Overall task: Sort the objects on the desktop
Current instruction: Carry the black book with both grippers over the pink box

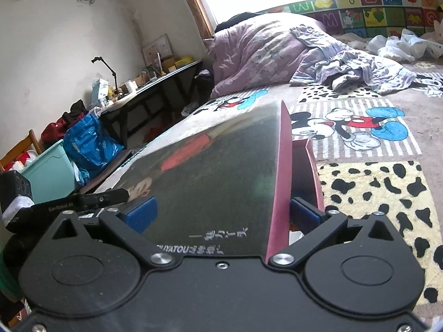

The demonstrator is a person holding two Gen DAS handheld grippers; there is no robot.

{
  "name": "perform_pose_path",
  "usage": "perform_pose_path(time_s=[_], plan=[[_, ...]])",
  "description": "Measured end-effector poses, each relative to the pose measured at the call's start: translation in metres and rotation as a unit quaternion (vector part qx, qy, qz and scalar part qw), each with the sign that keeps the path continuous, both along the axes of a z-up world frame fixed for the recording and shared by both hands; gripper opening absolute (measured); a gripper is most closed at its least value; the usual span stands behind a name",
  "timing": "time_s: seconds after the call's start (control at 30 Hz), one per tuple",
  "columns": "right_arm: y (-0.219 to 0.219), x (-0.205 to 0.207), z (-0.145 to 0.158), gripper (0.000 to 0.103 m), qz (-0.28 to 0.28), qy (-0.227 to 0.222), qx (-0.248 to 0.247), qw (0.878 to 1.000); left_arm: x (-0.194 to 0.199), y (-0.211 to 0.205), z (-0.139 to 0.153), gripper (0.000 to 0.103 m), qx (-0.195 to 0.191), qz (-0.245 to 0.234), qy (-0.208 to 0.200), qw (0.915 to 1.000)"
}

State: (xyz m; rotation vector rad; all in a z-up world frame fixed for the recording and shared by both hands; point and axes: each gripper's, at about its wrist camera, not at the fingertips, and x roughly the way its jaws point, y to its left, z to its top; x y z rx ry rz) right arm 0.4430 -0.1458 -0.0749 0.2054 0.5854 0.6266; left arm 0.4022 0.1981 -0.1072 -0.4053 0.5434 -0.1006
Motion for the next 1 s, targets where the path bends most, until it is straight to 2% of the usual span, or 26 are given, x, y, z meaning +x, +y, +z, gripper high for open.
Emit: perform_pose_path(time_s=[0.13,0.37,0.73,0.83,0.93,1.0], plan=[[0.001,0.006,-0.007,0.103,-0.002,0.008,-0.003,1.000,0.004,0.001,-0.009,0.080,-0.007,0.001,0.017,0.9998],[-0.004,0.010,-0.020,0.103,-0.012,0.024,0.002,1.000,0.005,-0.007,-0.007,0.080,0.010,-0.002,0.020,0.9997],[-0.008,0.007,-0.017,0.103,-0.028,0.007,0.004,1.000,0.010,-0.015,-0.004,0.080,0.009,0.007,0.029,0.9995],[-0.007,0.002,-0.016,0.103,-0.032,-0.005,0.002,0.999,0.012,-0.018,-0.002,0.082,0.014,0.015,0.035,0.9992],[-0.009,-0.001,-0.017,0.103,-0.047,-0.019,0.000,0.999,0.014,-0.026,0.000,0.083,0.034,0.017,0.038,0.9985],[-0.011,-0.001,-0.019,0.103,-0.055,-0.022,0.003,0.998,0.015,-0.028,0.000,0.084,0.032,0.021,0.039,0.9985]])
